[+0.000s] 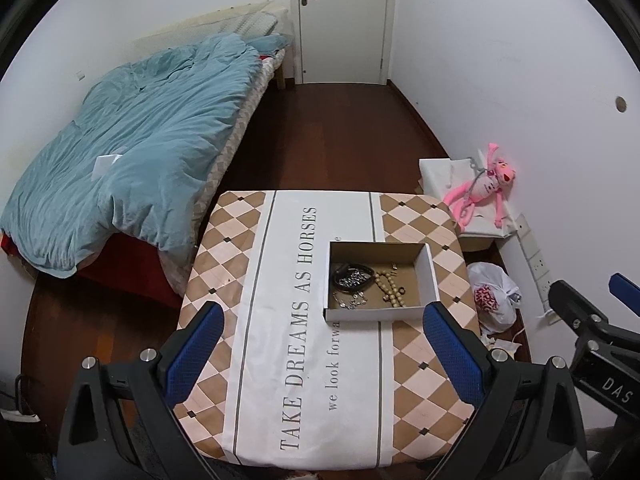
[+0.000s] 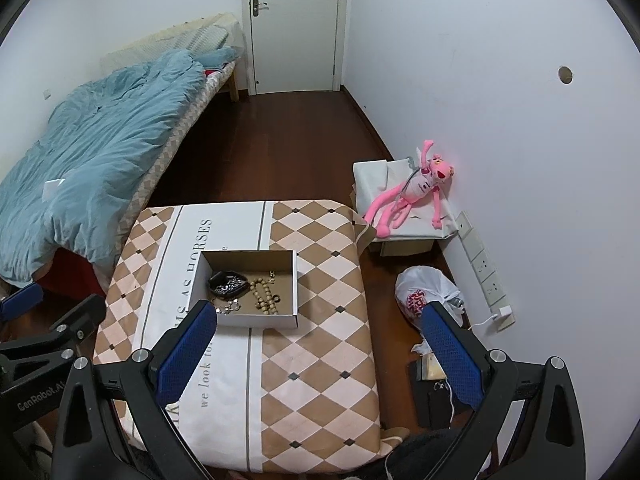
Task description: Organize jewelry
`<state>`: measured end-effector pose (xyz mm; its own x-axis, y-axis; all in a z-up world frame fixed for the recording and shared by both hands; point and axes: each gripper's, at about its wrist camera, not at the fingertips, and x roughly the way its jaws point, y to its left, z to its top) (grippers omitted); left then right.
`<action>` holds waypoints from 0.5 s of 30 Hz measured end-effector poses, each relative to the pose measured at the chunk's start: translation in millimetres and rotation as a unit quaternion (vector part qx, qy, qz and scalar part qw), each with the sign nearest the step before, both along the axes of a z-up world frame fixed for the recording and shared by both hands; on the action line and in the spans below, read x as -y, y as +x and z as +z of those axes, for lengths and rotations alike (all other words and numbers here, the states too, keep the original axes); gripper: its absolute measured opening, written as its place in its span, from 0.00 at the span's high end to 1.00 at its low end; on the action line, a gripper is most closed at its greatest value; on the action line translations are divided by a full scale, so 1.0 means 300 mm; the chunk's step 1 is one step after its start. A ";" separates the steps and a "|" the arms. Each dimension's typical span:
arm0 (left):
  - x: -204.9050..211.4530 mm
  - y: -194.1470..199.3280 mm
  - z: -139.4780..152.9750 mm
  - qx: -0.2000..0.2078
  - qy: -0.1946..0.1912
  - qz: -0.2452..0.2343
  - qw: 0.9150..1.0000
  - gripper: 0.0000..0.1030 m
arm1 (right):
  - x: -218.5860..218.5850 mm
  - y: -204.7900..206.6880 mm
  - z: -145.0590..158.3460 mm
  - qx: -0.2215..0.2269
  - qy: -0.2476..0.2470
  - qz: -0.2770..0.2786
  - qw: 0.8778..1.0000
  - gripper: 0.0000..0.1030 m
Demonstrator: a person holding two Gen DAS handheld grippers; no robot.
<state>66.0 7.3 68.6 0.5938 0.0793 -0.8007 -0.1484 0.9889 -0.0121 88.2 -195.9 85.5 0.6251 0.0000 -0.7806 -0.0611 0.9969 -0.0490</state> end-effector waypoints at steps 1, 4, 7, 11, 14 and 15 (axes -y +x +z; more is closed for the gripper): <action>-0.002 0.006 -0.003 -0.001 0.001 0.001 1.000 0.01 | 0.001 0.010 -0.005 -0.002 -0.001 -0.001 1.000 0.00; -0.001 0.022 -0.013 -0.004 0.006 0.003 1.000 0.01 | 0.000 0.032 -0.019 -0.009 -0.006 -0.002 1.000 0.00; 0.001 0.035 -0.022 -0.009 0.008 0.002 1.000 0.01 | -0.002 0.050 -0.035 -0.015 -0.008 -0.002 1.000 0.00; 0.004 0.042 -0.028 -0.013 0.007 0.001 1.000 0.01 | 0.000 0.060 -0.050 -0.021 -0.009 -0.002 1.000 0.00; 0.009 0.043 -0.030 -0.014 0.006 -0.001 1.000 0.01 | 0.001 0.065 -0.057 -0.025 -0.010 -0.002 1.000 0.00; 0.011 0.045 -0.030 -0.013 0.007 -0.001 1.000 0.01 | 0.001 0.066 -0.060 -0.026 -0.009 -0.002 1.000 0.00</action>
<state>79.4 4.1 59.7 0.5725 0.0888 -0.8151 -0.1457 0.9893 0.0055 108.0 -196.3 67.3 0.5835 -0.0163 -0.8119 -0.0607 0.9961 -0.0637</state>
